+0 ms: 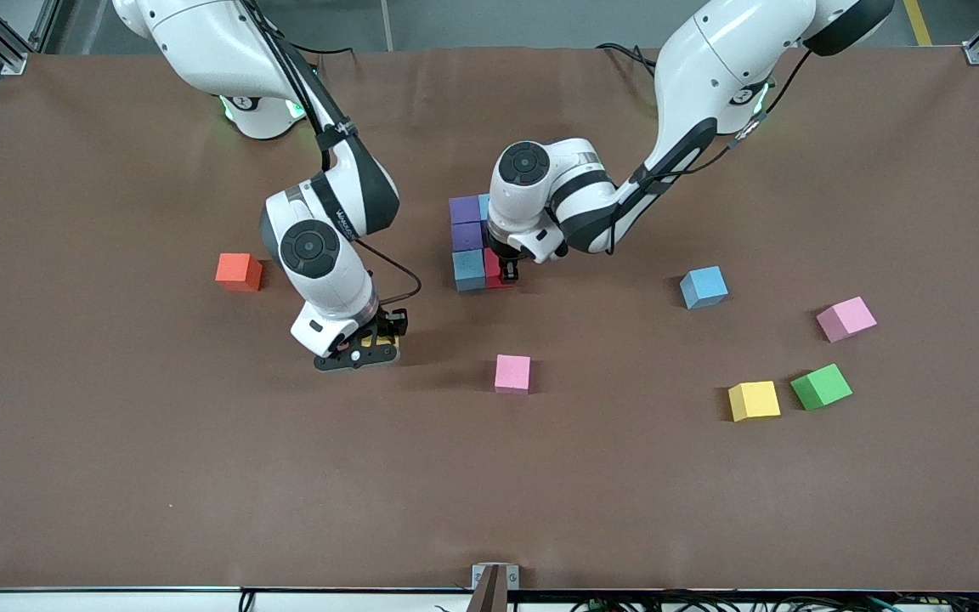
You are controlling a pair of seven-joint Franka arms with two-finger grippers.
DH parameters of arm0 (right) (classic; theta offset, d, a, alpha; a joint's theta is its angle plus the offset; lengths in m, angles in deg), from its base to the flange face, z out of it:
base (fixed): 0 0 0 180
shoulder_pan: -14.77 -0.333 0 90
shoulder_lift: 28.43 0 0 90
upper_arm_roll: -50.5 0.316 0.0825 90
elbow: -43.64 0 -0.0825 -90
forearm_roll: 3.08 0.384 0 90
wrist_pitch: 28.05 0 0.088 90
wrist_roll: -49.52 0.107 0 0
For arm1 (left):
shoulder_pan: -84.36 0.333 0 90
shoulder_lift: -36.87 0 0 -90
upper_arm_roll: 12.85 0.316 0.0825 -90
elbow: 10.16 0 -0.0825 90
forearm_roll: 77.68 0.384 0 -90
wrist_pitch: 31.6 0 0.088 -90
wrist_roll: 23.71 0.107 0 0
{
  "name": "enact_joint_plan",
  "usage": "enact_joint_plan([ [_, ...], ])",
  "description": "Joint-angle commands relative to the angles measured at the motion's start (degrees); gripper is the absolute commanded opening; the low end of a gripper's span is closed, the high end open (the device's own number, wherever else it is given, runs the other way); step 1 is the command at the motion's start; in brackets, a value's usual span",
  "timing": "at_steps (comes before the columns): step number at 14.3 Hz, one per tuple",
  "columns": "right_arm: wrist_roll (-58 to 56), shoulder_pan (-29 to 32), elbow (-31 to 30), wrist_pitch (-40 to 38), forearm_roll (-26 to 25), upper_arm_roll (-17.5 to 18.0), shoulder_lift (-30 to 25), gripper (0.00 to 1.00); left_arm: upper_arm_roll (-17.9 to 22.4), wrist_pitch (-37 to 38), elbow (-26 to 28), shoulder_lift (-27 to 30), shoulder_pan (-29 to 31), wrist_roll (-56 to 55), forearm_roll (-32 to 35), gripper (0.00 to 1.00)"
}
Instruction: Arrange 11 blocks into digit 3
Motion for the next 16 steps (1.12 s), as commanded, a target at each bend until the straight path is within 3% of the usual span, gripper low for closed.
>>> enact_joint_plan([
  [1, -0.58, 0.19, 0.89, -0.65, 0.54, 0.25, 0.37, 0.0, 0.21, -0.2, -0.27, -0.03, -1.53, -17.84, 3.16, 0.36],
  [3, -0.58, 0.19, 0.89, -0.56, 0.63, 0.26, 0.37, 0.0, 0.21, -0.2, -0.27, -0.03, -1.53, -17.84, 3.16, 0.4],
  [5, -0.32, 0.19, 0.89, -0.47, 0.63, 0.26, 0.63, 0.0, 0.21, -0.2, -0.27, -0.11, -1.53, -17.84, 3.16, 0.51],
  [6, 0.2, 0.1, 0.98, -0.47, 0.63, 0.34, 0.72, 0.0, 0.21, -0.2, -0.27, -0.11, -1.62, -17.67, 3.25, 0.64],
  [7, 0.64, 0.1, 0.98, -0.39, 0.63, 0.34, 0.81, 0.0, 0.29, -0.2, -0.27, -0.11, -2.06, -17.14, 3.51, 0.95],
  [8, 0.74, -0.16, 1.06, -0.3, 0.63, 0.34, 0.81, 0.0, 0.38, -0.11, -0.36, -0.11, -2.32, -17.14, 3.86, 1.0],
  [16, 6.17, -3.58, 5.36, -0.3, 0.63, 0.43, 4.41, 0.0, 0.3, 3.22, -0.45, 2.07, -1.89, -17.05, 4.13, 1.0],
])
